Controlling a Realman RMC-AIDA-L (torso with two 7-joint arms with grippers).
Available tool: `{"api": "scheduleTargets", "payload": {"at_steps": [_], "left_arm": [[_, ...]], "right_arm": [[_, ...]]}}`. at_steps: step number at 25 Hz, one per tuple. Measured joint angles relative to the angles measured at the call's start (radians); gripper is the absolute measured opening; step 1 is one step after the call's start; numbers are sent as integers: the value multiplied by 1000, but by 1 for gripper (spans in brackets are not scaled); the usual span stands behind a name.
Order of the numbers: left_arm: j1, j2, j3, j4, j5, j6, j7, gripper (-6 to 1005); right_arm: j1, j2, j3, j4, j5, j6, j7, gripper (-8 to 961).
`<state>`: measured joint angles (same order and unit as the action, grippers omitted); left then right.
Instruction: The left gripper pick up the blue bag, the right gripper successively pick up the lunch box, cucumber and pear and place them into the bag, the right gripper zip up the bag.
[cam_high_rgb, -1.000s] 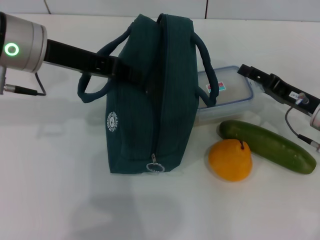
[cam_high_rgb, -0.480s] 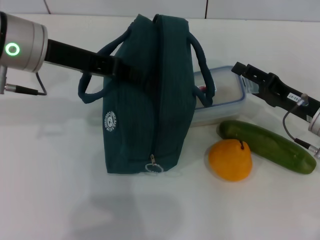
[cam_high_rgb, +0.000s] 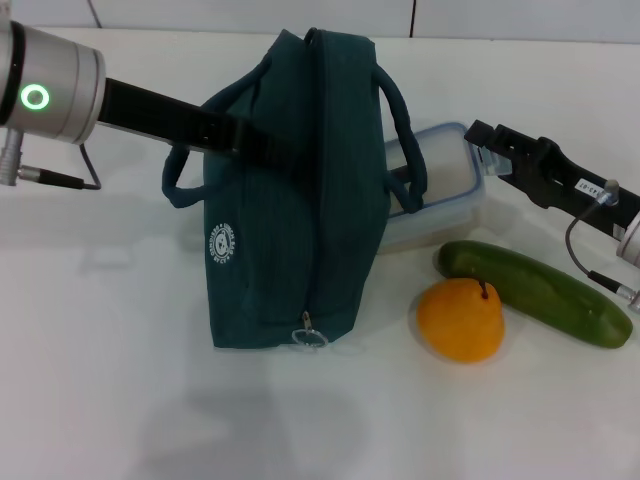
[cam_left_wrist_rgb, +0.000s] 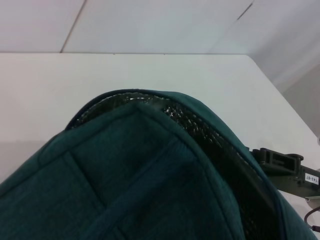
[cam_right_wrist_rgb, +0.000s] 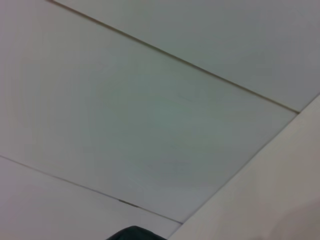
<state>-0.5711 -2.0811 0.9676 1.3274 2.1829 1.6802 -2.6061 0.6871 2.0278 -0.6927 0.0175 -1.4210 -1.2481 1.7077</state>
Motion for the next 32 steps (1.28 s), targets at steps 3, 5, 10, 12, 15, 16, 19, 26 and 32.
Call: {"api": "scheduleTargets", "payload": {"at_steps": [3, 5, 10, 12, 15, 16, 19, 26, 32], "left_arm": [[-5, -1, 0, -9, 1, 0, 5, 36], [-6, -1, 0, -13, 1, 0, 10, 36], [-9, -1, 0, -25, 1, -1, 19, 36], [-10, -1, 0, -25, 2, -1, 20, 36], [-11, 0, 0, -25, 2, -1, 22, 36], [-11, 0, 0, -25, 2, -1, 22, 36], [-10, 0, 0, -25, 2, -1, 29, 36], [-6, -1, 0, -25, -1, -1, 33, 36], [-7, -2, 0, -25, -5, -1, 33, 37]], "right_arm": [[2, 0, -2, 1, 0, -2, 8, 457], [3, 0, -3, 3, 0, -1, 11, 410], [7, 0, -5, 4, 0, 4, 28, 295], [11, 0, -5, 5, 0, 3, 32, 276], [11, 0, -5, 5, 0, -3, 33, 247], [11, 0, -5, 5, 1, -8, 34, 238], [4, 0, 1, 6, 5, -21, 50, 210], [-33, 0, 6, -2, 39, -46, 88, 114], [-70, -1, 8, -7, 77, -72, 96, 94]]}}
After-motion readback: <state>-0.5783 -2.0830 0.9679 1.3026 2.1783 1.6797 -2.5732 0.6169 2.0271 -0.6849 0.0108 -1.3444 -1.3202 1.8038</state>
